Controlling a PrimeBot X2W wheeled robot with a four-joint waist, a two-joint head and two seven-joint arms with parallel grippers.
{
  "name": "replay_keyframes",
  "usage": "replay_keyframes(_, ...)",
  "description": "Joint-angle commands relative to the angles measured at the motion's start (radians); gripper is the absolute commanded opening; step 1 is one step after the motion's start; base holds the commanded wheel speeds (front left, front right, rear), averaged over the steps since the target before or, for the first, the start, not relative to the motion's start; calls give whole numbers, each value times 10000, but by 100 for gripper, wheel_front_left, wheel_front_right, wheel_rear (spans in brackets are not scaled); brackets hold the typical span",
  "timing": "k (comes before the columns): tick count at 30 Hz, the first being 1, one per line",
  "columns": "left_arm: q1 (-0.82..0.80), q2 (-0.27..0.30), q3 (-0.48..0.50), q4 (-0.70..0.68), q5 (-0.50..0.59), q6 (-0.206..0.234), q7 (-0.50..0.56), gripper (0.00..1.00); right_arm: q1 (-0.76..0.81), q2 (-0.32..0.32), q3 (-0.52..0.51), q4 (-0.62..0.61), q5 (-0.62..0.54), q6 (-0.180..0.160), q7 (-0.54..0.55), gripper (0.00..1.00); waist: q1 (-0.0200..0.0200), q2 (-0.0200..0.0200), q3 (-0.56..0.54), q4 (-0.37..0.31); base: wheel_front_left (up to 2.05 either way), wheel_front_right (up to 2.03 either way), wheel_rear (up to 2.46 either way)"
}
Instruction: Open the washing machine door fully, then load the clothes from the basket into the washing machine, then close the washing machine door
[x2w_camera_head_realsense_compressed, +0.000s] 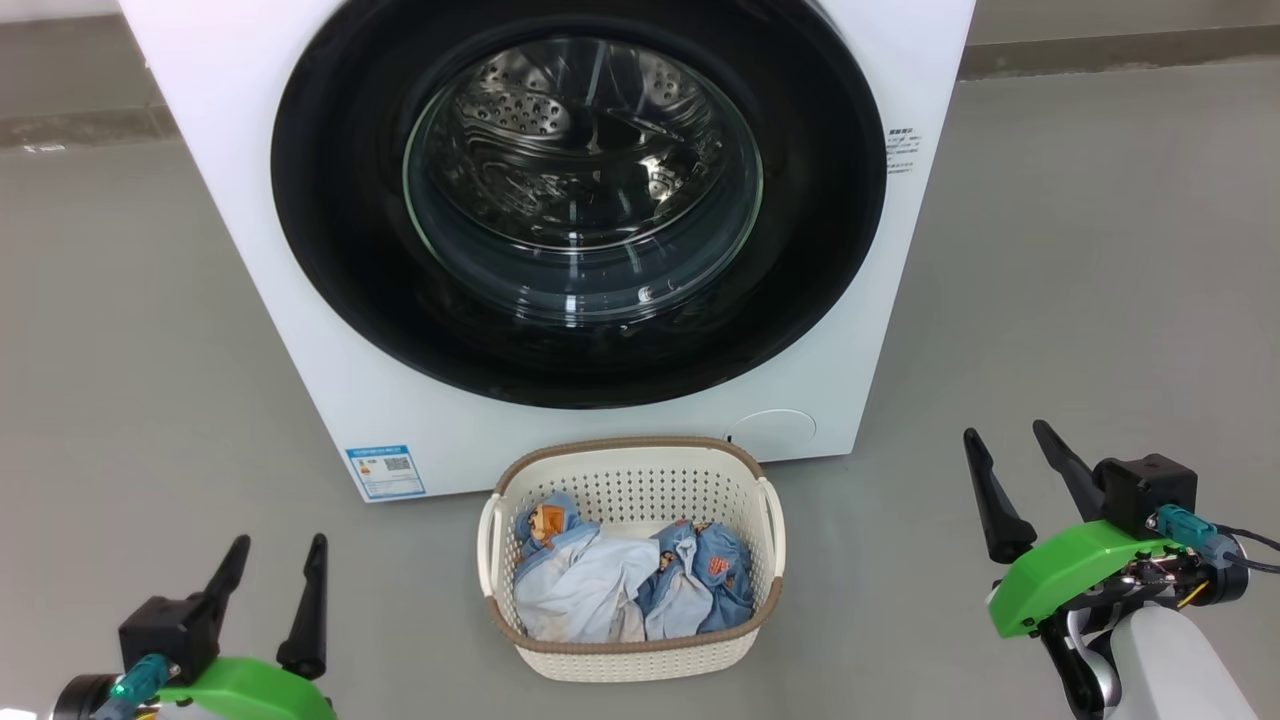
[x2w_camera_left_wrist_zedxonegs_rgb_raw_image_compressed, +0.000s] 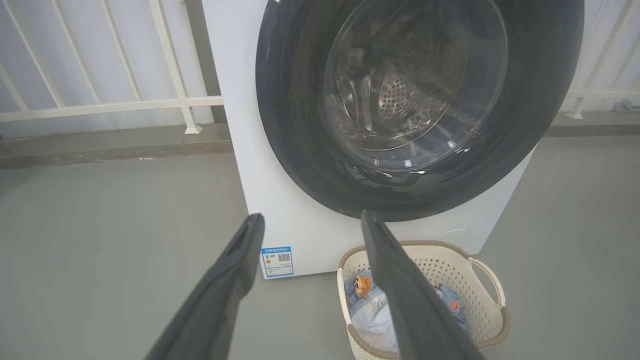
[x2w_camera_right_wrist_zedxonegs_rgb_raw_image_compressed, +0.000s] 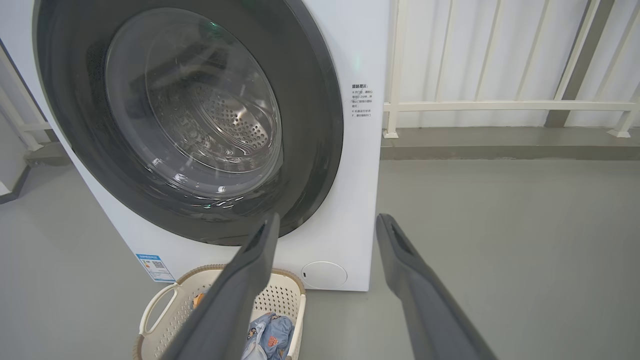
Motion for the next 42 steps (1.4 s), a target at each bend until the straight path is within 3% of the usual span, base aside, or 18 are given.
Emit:
replay_keyframes(1,-399,202,438,-146,68,102,-91,100,-56,8,171,-265,-125,16,-70,100,0,0,-12,-7,0,0,0)
replay_keyframes(42,-493,68,750,-58,264,-158,-91,100,-48,110,-14,-541,-128,16,84,100,0,0,149,-69,0,0,0)
